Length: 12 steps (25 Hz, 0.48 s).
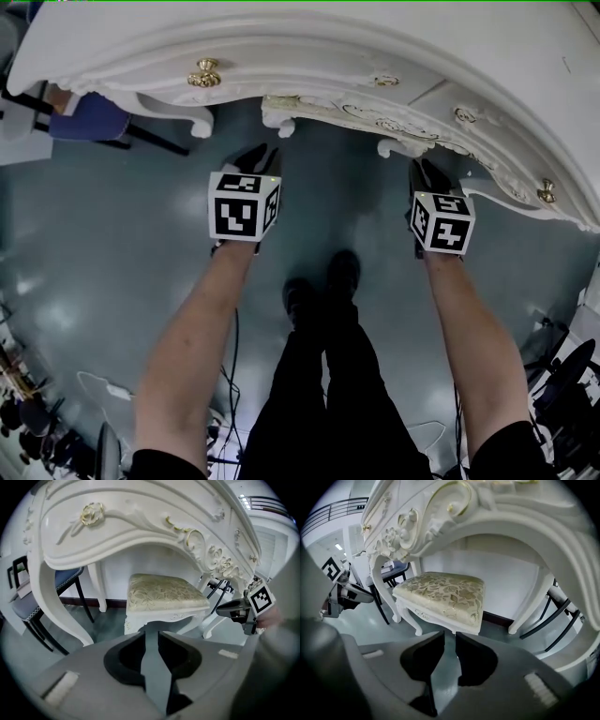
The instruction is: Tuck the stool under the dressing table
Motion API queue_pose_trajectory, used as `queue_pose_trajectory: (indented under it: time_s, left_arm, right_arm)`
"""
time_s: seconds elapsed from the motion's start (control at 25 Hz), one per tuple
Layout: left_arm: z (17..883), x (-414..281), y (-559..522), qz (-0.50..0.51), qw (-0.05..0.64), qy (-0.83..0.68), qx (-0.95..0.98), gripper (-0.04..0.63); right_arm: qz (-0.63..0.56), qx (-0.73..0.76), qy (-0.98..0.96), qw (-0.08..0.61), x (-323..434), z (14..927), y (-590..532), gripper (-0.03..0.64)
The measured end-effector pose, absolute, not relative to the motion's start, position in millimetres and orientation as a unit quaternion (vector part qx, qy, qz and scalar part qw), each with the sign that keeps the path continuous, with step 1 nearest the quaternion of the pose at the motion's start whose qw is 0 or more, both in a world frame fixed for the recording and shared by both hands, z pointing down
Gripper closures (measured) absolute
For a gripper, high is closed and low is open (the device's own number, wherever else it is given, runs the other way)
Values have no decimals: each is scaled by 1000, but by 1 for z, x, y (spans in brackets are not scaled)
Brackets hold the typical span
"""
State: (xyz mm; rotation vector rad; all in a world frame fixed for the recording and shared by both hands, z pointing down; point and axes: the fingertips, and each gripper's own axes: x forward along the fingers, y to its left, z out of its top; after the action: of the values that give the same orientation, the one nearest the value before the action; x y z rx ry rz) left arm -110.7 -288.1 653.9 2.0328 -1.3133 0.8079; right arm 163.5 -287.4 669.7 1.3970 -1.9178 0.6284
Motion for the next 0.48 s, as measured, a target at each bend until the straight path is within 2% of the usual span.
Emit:
queue_pose_trajectory:
  time_s: [0.48]
  left_arm:
    - [584,-92,-236,292,272,-433,808,578]
  right_arm:
    - [273,499,-763,307,114,610,-219,598]
